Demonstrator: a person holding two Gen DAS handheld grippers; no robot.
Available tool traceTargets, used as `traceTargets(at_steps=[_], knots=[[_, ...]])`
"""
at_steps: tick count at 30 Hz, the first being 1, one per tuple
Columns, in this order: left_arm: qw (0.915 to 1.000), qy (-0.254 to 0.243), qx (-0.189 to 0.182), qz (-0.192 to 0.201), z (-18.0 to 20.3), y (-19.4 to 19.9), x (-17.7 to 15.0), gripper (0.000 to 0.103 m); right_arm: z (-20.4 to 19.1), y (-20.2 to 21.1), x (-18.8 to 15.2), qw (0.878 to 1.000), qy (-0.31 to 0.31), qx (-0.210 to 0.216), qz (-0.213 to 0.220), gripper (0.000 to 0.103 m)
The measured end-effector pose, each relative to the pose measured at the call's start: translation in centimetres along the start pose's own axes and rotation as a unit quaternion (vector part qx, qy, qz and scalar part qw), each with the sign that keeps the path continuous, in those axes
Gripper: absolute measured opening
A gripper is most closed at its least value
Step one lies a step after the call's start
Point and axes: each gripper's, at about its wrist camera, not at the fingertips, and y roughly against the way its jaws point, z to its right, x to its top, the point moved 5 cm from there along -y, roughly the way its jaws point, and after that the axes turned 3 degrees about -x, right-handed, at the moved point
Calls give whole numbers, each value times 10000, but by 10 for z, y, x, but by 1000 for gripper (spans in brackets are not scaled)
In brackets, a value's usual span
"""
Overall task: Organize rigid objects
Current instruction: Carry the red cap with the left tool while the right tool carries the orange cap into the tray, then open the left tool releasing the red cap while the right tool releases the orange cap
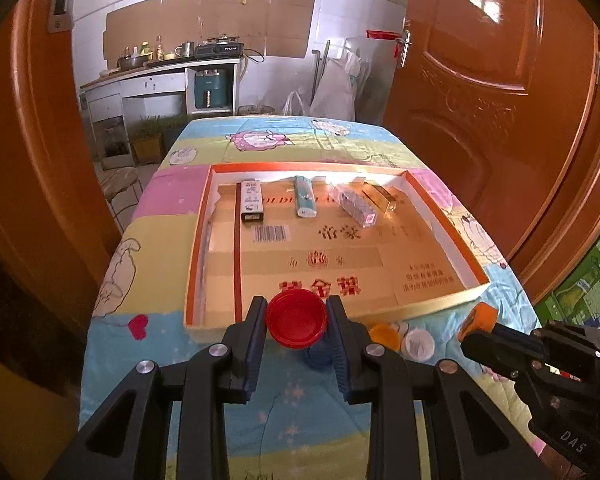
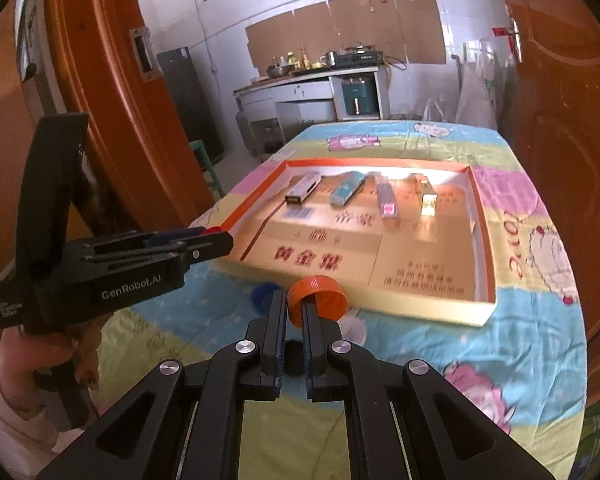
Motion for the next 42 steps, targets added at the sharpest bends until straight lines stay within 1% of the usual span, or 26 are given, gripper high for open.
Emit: traceTargets(at_steps=[9, 16, 23, 25, 31, 37, 42], knots=[[9999, 20, -95, 42, 5, -24, 25, 30, 28, -11, 25, 9998, -102, -132, 142, 8], [9999, 80, -125, -39, 4, -46, 40, 30, 48, -25, 43, 9994, -191, -203, 190, 8], [9999, 67, -66, -133, 5, -71, 53, 30, 66, -42, 58, 9992, -235, -256, 185, 8], [9997, 102, -64, -190, 3, -79, 54, 30, 74, -50, 59, 9990, -296, -292, 141, 8], [9996, 130, -8, -270, -5, -95, 57, 30, 90, -61, 57, 9982, -552, -223, 64, 8], [9990, 63, 55, -437, -6, -112, 55, 30, 95, -65, 51, 9974, -706, -164, 8, 8], [9987, 44, 31, -516, -8, -119, 53, 30, 99, -66, 47, 9961, -876, -94, 10, 11]])
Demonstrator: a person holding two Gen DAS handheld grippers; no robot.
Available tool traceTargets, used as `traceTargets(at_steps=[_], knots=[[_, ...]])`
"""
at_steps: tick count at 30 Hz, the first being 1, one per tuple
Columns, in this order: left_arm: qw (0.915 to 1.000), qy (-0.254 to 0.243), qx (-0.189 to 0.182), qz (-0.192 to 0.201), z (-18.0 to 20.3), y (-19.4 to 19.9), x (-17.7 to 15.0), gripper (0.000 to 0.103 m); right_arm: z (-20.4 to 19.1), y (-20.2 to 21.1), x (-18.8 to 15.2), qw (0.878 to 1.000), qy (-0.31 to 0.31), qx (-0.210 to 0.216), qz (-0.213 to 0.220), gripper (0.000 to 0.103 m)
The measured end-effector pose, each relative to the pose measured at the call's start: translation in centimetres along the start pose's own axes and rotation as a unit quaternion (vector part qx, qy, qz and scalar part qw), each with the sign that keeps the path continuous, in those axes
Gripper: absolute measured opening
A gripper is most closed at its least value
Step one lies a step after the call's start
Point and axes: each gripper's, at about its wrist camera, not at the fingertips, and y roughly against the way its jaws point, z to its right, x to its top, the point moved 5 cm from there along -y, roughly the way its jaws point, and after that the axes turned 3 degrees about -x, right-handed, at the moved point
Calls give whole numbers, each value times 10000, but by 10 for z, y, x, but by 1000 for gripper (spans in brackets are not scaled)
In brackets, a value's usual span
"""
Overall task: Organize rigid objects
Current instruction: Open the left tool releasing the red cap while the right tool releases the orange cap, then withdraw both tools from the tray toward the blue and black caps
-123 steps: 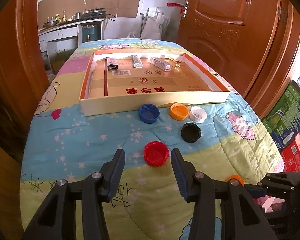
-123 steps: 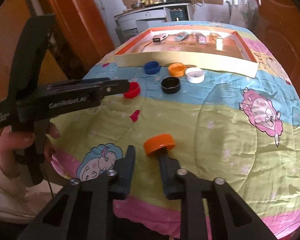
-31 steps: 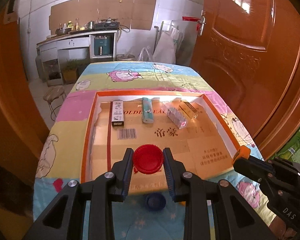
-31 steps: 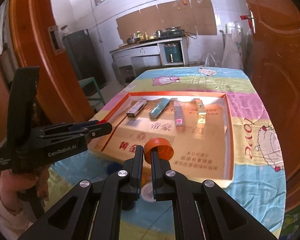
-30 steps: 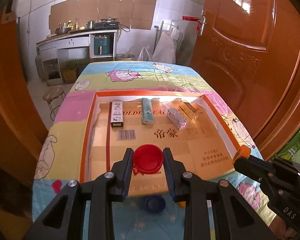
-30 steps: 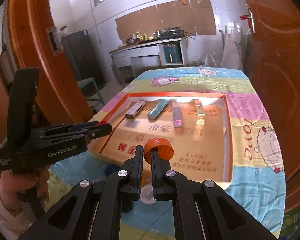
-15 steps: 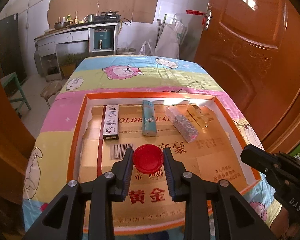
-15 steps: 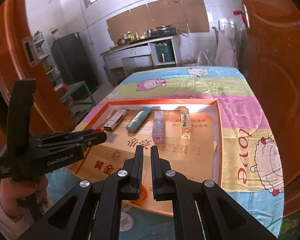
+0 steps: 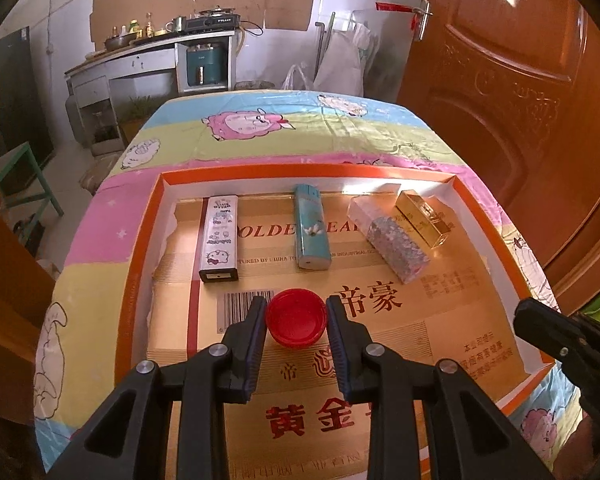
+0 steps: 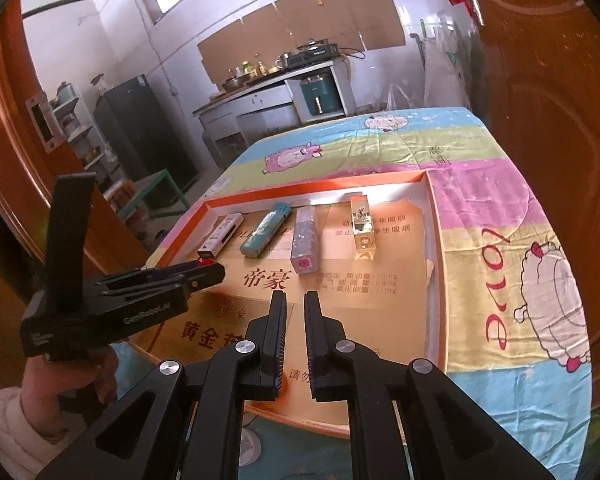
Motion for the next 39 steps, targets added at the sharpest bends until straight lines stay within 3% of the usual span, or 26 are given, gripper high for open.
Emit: traceTargets(at_steps=[4, 6, 24, 36, 38, 39], knots=[[9999, -25, 11, -125, -1, -10, -4, 35, 3, 2, -3, 9999, -134, 25, -38, 29], [9999, -61, 62, -67, -1, -9, -4, 46, 2, 5, -6, 9999, -152, 13, -49, 31], [9988, -49, -48, 488, 2, 54, -7, 50, -25, 44, -20, 9999, 4, -51, 112, 32], [9968, -2, -125, 790, 2, 108, -32, 50, -53, 83, -36, 9989, 279, -205, 305, 32], [9965, 3, -143, 823, 1, 115, -38, 50, -57, 87, -42, 9985, 361, -283, 306, 42], [9964, 7, -163, 838, 1, 118, -42, 50, -59, 89, -45, 9982, 405, -323, 303, 54]])
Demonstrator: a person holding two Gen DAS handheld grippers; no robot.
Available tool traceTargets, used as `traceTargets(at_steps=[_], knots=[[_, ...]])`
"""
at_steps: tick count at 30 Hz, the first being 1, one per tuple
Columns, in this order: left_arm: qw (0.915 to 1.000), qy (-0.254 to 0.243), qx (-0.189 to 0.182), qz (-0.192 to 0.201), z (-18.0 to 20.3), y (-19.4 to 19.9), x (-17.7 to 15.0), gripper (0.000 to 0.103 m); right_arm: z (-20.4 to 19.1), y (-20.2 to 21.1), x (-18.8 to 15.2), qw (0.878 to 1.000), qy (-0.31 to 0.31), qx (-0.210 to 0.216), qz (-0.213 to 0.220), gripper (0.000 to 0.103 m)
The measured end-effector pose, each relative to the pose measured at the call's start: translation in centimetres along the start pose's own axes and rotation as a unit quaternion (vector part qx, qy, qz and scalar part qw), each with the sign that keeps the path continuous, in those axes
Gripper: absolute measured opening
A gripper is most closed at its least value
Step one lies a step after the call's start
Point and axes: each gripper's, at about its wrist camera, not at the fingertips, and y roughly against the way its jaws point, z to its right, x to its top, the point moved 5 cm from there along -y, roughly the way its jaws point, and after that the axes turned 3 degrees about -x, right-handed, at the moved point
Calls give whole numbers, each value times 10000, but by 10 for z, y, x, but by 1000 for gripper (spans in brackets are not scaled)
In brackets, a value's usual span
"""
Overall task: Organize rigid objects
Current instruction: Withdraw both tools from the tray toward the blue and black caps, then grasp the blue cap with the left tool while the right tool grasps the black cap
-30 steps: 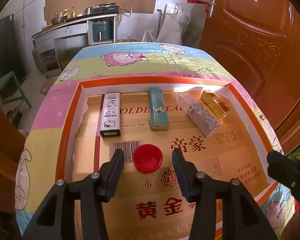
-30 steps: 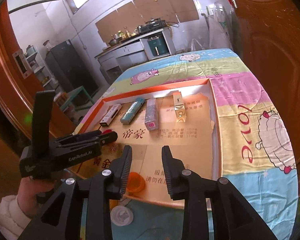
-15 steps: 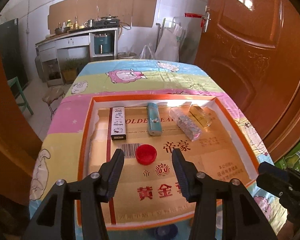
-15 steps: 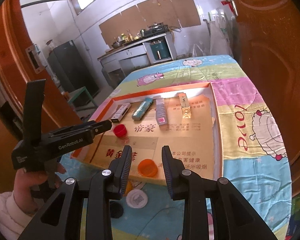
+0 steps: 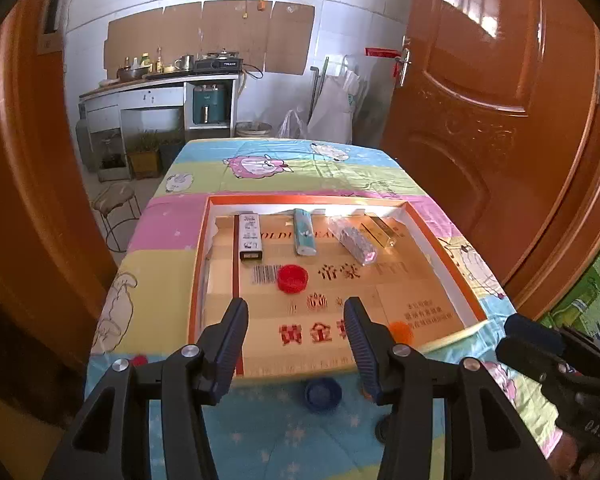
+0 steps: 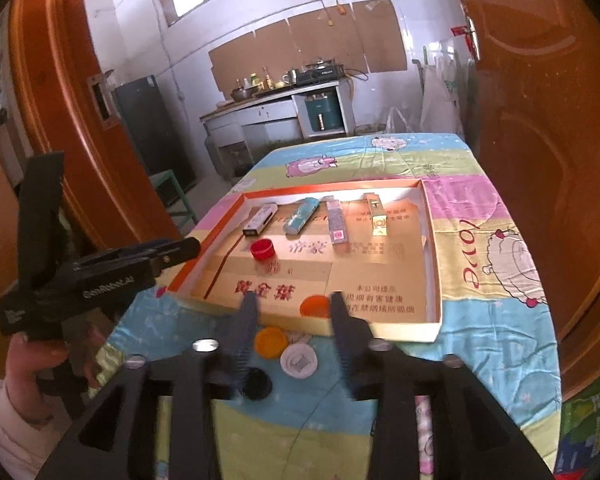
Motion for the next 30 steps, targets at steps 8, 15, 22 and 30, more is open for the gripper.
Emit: traceTargets(at_steps=[8, 15, 22, 30], knots=[[9999, 23, -60, -100, -3, 12, -33, 50, -18, -1, -37, 9991, 259, -33, -336, 56], [9992, 176, -99, -334, -14, 11, -62, 50, -46, -35, -75, 9947, 526, 137, -873, 56], [9985, 114, -175, -512, -17, 3, -74, 50, -53, -68, -80, 9925, 648, -28, -1039, 56], [9967, -88, -297, -751, -2, -20, -74, 50, -49, -72, -77, 9910, 751, -194, -1091, 31]])
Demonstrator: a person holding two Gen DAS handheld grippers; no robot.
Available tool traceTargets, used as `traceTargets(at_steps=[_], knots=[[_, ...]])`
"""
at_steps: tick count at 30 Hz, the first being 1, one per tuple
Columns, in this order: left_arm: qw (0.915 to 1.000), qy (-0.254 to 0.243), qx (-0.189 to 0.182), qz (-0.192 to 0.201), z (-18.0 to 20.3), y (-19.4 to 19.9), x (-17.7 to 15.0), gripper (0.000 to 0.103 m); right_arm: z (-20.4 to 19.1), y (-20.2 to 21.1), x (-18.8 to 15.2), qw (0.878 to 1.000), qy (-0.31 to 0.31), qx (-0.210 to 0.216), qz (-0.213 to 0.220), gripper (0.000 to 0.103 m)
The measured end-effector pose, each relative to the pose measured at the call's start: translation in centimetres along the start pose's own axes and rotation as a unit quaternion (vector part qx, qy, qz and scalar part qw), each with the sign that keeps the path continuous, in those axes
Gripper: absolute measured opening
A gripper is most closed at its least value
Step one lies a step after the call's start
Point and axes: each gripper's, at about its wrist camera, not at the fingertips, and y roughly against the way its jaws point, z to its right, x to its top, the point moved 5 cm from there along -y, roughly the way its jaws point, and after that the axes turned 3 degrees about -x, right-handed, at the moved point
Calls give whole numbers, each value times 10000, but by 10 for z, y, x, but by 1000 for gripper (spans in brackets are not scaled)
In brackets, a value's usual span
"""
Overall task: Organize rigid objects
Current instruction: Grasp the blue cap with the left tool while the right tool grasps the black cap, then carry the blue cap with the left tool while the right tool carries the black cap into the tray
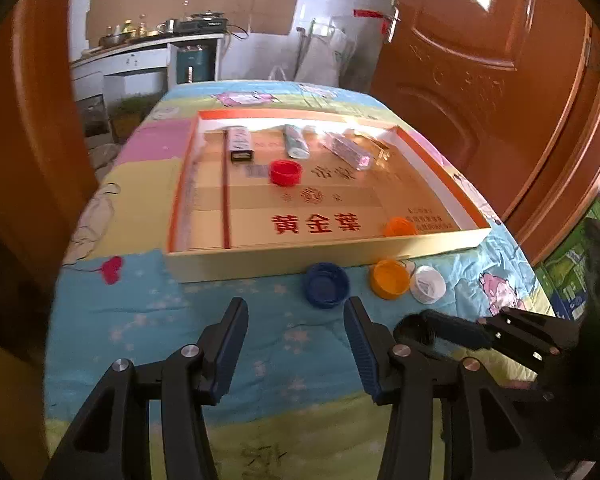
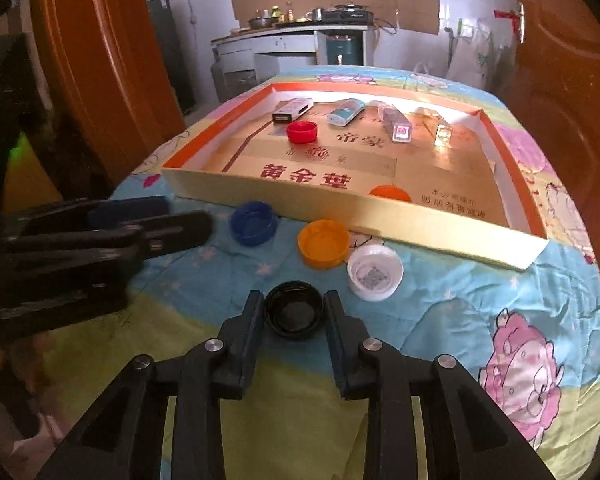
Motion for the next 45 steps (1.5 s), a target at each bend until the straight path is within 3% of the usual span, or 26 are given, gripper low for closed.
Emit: traceTargets(at_steps=[9, 14, 15, 17, 26, 35, 45], knots=[[9991, -311, 206, -203, 18, -36, 3, 50, 10, 27, -11, 9994, -240, 216, 156, 31], [9985, -372, 372, -127, 18, -43, 8, 50, 9, 30, -13, 9991, -254, 266, 187, 31], [9985, -350, 393, -115, 17, -43, 8, 43, 9, 31, -13, 9991, -258, 280, 192, 31], [9987, -279, 423, -87, 14, -41, 8, 30, 10, 32, -13, 9990, -278, 296, 209, 31], [9997, -79, 226, 74, 13, -10, 5, 30, 9, 46, -6, 9984, -292, 324, 368, 31], [9987, -35, 264, 426, 15, 31, 27, 30, 9, 65, 19, 9973, -194, 200, 683, 31], [9975, 115, 279, 633, 12, 40, 43, 30, 15, 82, 52, 9945, -141, 58, 1034, 31]])
